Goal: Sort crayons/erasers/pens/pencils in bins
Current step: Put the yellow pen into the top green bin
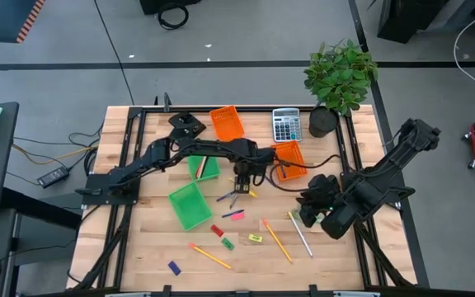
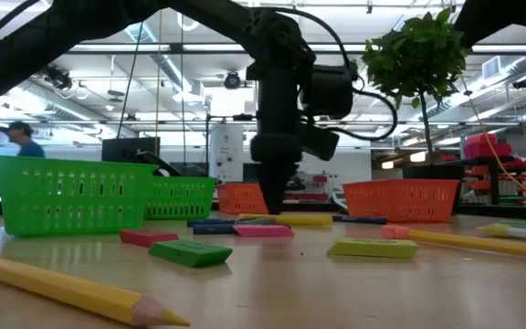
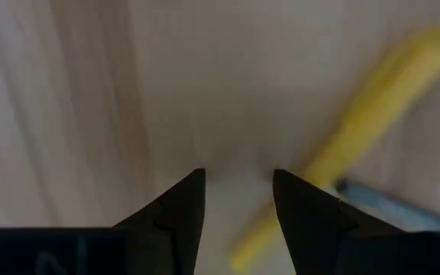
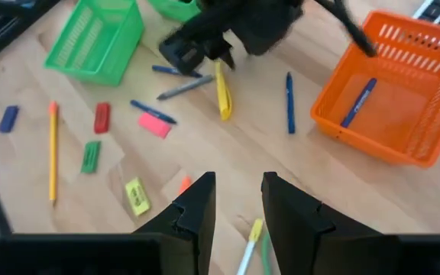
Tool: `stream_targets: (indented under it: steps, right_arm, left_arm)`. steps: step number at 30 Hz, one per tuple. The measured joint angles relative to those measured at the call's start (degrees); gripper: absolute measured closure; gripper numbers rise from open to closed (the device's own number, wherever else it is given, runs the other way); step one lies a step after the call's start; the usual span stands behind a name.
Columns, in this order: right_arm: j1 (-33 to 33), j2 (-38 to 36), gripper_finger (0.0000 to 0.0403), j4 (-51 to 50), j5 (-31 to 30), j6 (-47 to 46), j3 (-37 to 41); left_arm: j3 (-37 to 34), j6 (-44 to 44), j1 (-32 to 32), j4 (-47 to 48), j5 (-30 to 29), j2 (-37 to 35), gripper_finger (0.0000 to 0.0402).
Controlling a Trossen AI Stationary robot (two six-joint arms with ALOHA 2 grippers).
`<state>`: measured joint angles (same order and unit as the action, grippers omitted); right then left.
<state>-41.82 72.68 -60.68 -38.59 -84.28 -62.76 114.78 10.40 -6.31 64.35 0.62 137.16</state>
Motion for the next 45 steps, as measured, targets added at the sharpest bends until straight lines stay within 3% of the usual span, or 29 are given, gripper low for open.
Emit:
stream_targets:
  steps: [5,10,18,27,32,45]
  right_arm:
    - [-0.8,-2.8,0.0288,0.1,0.6,-1.1,0.0]
    - [-1.1,-5.5,0.0288,0.2,0.6,-2.8,0.0]
    - [-0.6,-6.6,0.0288,0.1,0.3,-1.4,0.0]
    - [0.0,-6.5,0.0288,0.2,0.4,-11.3,0.0]
    - [0.1,-6.4,0.0288,0.2,0.4,-12.4,0.0]
    - [0.1,-6.4,0.0288,-1.0,0.9,-14.5,0.0]
  left_arm:
    - [5.4,-0.4,0.9,6.9,3.1,-0.1,0.0237]
    - [8.6,5.3,3.7,7.1,4.8,-0.1,0.0237]
    - [8.5,9.0,4.7,4.6,5.2,0.8,0.0237]
    - [8.6,12.8,0.3,4.0,5.7,2.4,0.0237]
    - [8.5,11.9,-1.0,4.6,8.7,2.5,0.0237]
    - [8.5,9.8,2.4,1.9,10.7,2.6,0.0241]
